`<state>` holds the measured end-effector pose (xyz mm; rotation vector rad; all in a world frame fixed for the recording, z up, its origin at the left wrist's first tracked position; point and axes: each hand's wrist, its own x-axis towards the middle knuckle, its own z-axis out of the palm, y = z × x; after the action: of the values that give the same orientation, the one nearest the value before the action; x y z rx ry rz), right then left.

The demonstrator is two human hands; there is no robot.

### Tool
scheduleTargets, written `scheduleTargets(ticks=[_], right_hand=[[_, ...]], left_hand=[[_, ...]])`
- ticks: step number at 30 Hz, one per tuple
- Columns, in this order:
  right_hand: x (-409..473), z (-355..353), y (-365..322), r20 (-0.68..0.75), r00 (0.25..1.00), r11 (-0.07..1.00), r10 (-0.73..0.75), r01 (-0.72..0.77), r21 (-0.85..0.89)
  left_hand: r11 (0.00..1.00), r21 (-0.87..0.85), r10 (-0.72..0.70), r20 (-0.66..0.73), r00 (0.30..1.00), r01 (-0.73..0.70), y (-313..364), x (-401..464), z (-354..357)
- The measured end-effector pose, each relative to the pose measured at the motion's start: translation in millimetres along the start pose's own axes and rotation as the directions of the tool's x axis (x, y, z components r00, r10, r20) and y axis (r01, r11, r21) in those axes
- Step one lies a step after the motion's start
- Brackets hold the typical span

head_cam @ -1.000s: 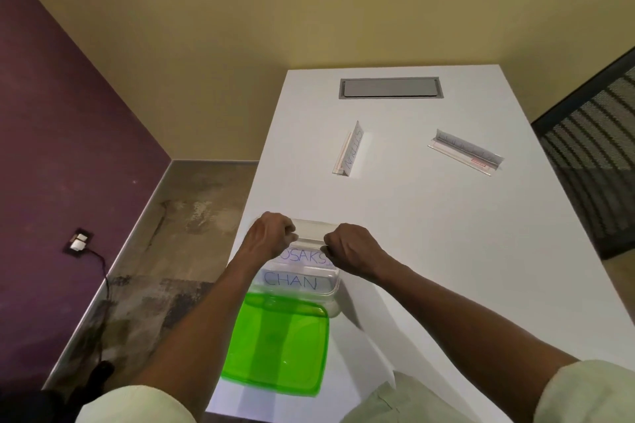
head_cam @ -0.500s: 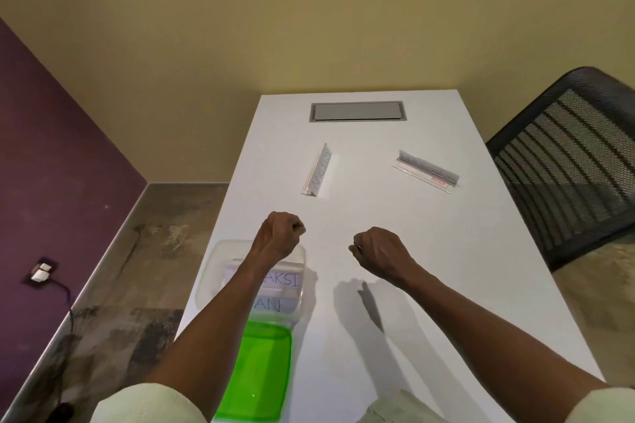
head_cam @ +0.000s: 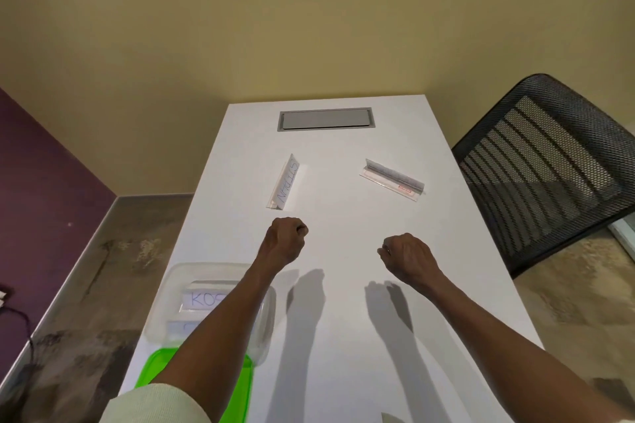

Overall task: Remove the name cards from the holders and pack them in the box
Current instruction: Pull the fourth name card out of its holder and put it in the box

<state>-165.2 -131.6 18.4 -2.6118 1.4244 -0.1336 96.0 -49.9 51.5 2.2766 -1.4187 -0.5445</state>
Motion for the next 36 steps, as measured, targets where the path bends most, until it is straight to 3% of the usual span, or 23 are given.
scheduleTargets(ticks=[9, 20, 36], right_hand=[[9, -11, 59, 0.018, 0.993, 0.991, 0.119, -0.120, 0.053], [36, 2, 108, 0.102, 0.974, 0.969, 0.203, -0.215, 0.121], [119, 21, 156, 0.113, 0.950, 0.924, 0.290, -0.309, 0.224]], left_hand=[[0.999, -0.016, 0.034, 0.023, 0.999, -0.033, 41, 37, 32], [0.999, -0.039, -0.029, 0.109, 0.994, 0.034, 68, 96, 53], [0.999, -0.018, 0.028, 0.068, 0.997, -0.026, 97, 219, 84]])
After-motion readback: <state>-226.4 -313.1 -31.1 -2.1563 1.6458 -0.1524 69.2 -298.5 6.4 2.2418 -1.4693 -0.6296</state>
